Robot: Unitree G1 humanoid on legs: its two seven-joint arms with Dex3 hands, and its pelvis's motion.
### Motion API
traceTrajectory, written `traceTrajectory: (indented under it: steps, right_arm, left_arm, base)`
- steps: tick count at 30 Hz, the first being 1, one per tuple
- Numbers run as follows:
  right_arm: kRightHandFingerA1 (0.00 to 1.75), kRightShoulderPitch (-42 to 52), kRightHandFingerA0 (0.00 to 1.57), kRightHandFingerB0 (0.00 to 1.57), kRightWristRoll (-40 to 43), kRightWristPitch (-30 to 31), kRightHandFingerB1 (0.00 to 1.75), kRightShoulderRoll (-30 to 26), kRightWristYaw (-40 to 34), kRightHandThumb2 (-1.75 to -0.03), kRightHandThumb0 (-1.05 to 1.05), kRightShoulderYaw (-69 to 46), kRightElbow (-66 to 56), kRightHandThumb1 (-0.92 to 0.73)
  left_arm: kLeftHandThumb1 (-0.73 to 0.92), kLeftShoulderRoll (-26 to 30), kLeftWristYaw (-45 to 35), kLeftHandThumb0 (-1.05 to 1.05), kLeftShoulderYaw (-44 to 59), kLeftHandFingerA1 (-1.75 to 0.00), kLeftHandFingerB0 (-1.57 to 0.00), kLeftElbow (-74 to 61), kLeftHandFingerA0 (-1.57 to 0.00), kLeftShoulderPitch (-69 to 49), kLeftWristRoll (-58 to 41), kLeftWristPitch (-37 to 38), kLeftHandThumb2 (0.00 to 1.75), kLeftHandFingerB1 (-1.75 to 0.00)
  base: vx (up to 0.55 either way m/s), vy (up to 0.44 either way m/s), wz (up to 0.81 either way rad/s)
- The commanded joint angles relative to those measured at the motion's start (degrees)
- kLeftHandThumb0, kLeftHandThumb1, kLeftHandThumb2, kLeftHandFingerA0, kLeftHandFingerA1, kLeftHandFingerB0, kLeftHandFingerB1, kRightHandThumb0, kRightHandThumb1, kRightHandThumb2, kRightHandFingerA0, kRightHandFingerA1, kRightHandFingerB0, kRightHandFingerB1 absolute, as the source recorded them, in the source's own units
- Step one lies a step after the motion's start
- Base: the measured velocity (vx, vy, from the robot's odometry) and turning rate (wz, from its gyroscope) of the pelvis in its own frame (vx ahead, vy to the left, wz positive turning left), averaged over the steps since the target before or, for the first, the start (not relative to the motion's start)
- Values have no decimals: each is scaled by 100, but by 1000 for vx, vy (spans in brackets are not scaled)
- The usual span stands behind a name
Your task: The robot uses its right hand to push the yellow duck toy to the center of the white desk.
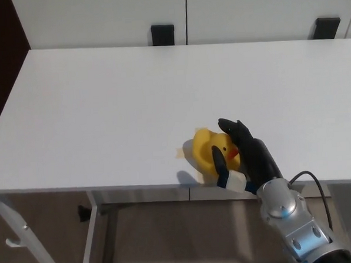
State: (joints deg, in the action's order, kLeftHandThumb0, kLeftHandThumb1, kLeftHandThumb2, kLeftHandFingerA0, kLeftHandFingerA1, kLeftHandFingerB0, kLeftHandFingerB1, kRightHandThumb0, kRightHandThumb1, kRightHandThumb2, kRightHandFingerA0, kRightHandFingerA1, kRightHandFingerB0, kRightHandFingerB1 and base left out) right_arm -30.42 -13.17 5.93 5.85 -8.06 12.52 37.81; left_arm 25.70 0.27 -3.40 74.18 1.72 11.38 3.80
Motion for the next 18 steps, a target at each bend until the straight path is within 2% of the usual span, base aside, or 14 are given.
traceTrajectory:
  steps: [1, 3, 4, 5, 6, 7, 8, 9, 10, 15, 16, 18]
  right_arm:
    - [27, -72, 0, 3, -43, 352, 32, -1, 178, -118, -93, 37, -60, -78]
    - [27, -79, 0, 3, -64, 371, 32, -13, 184, -118, -93, 52, -92, -78]
    - [23, -101, 0, 1, -84, 313, 31, -25, 101, -72, -87, 33, -29, -92]
    - [23, -101, 0, 1, -84, 313, 31, -25, 101, -72, -87, 33, -29, -92]
    - [16, -110, 0, 0, -79, 140, 1, -68, 47, -119, -105, -2, 48, -84]
    - [16, -115, 0, 0, -74, 15, 1, -99, 13, -119, -105, -27, 100, -84]
    - [22, -109, 0, 0, -163, -91, 12, -212, -53, -120, -104, -9, 42, -83]
    - [22, -109, 0, 0, -163, -91, 12, -212, -53, -120, -104, -9, 42, -83]
    - [0, -105, 0, 0, -243, -95, 0, -271, -118, -75, -96, 17, -34, -92]
    - [0, -102, 0, 0, -379, -114, 0, -378, -252, -76, -98, 57, -185, -92]
    - [0, -89, 0, 0, -355, -213, 0, -433, -245, -76, -101, 15, -298, -92]
    - [0, -62, 0, 0, -293, -536, 0, -575, -242, -72, -105, -105, -610, -92]
  left_arm:
    - [56, 51, -2, -17, -49, -86, -89, 22, -88, -17, 93, 190, 82, -87]
    - [56, 46, -7, -17, -33, -86, -89, 25, -88, -22, 71, 195, 82, -87]
    - [55, 50, 10, -17, -24, -87, -92, 19, -88, -36, 65, 194, 83, -88]
    - [55, 50, 10, -17, -24, -87, -92, 19, -88, -36, 65, 194, 83, -88]
    - [55, 61, 27, -17, -49, -88, -92, 17, -90, -46, 95, 192, 80, -87]
    - [55, 68, 39, -17, -68, -88, -92, 16, -90, -52, 119, 190, 80, -87]
    - [57, 71, 49, -18, -102, -87, -91, 22, -89, -53, 158, 182, 79, -86]
    - [57, 71, 49, -18, -102, -87, -91, 22, -89, -53, 158, 182, 79, -86]
    - [54, 70, 34, -15, -85, -89, -94, 21, -88, -62, 143, 194, 84, -89]
    - [54, 75, 6, -15, -49, -89, -93, 15, -88, -89, 127, 221, 86, -90]
    - [57, 74, 13, -14, -51, -83, -90, 18, -85, -85, 132, 202, 81, -87]
    - [59, 57, 29, -15, -48, -84, -89, 25, -86, -80, 135, 172, 83, -86]
  base:
    - [0, 0, 0]
    - [0, 0, 0]
    - [0, 0, 0]
    - [0, 0, 0]
    - [0, 0, 0]
    - [0, 0, 0]
    - [0, 0, 0]
    - [0, 0, 0]
    - [0, 0, 0]
    - [0, 0, 0]
    - [0, 0, 0]
    - [0, 0, 0]
